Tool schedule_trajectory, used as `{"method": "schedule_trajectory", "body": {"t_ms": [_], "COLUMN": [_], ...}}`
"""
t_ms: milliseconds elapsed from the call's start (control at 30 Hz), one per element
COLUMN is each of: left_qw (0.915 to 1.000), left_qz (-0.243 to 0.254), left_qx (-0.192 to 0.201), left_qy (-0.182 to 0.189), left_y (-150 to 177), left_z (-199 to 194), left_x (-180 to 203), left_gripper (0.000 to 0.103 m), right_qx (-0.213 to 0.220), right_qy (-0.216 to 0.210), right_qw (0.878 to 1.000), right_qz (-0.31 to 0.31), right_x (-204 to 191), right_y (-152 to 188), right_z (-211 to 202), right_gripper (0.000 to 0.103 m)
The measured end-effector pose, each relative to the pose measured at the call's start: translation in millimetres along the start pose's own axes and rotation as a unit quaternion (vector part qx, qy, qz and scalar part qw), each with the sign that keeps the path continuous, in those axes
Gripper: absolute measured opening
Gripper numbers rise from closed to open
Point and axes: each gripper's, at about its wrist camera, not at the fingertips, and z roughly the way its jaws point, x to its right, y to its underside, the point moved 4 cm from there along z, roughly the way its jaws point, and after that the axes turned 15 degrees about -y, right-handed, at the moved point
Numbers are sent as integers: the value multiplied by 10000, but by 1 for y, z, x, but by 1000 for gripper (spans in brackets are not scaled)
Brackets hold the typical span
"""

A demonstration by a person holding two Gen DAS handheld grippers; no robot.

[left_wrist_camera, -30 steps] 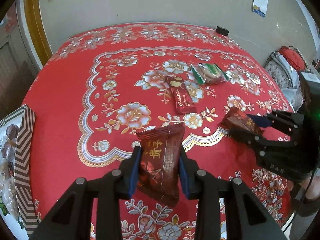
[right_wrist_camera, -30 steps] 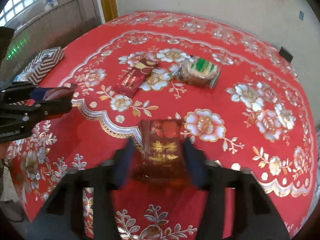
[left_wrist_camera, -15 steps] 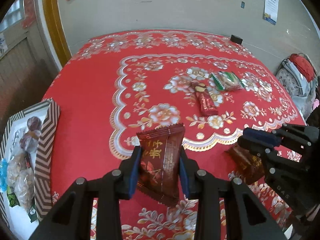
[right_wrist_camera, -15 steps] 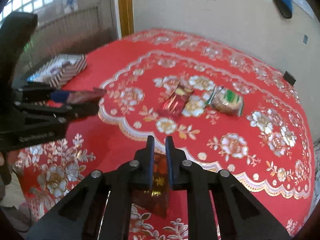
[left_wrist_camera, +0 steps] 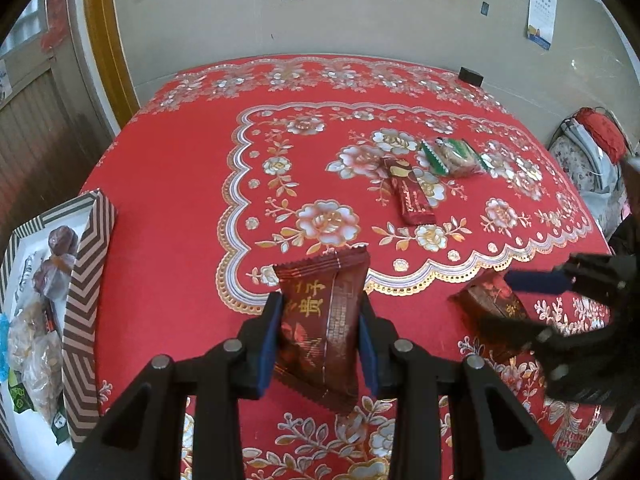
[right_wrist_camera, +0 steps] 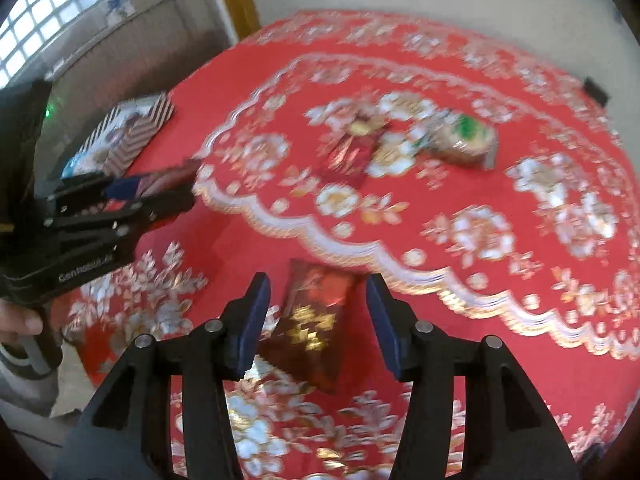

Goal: Organize snacks
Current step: 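Carry both red date candies toward the white tray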

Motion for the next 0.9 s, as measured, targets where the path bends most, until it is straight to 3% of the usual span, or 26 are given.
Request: {"method": "schedule_trajectory", "body": {"t_ms": [33,133,333,900], "left_qw": [10000,10000,10000,9971], "left_qz": [9,12,10,-275], "left_qx": [-4,7,51,332], "left_qy": [-5,-25,-15,-632], "left_y": [1,2,1,2], "left_z": [0,-1,-4,-27], "left_x": [0,-2,-3,-56], "left_gripper": [37,38,38,37], "right_qx": [0,-75,45,841], "right_qy": [0,313,467,-110], "right_qw": [10000,9989,9959,9919], "right_qz": [0,-344,-771,-944], "right_x": [0,-7,-19,-75], "right_y": [0,10,13,-33], "right_z": [0,8,2,7], "right_gripper": [49,35,33,33]}}
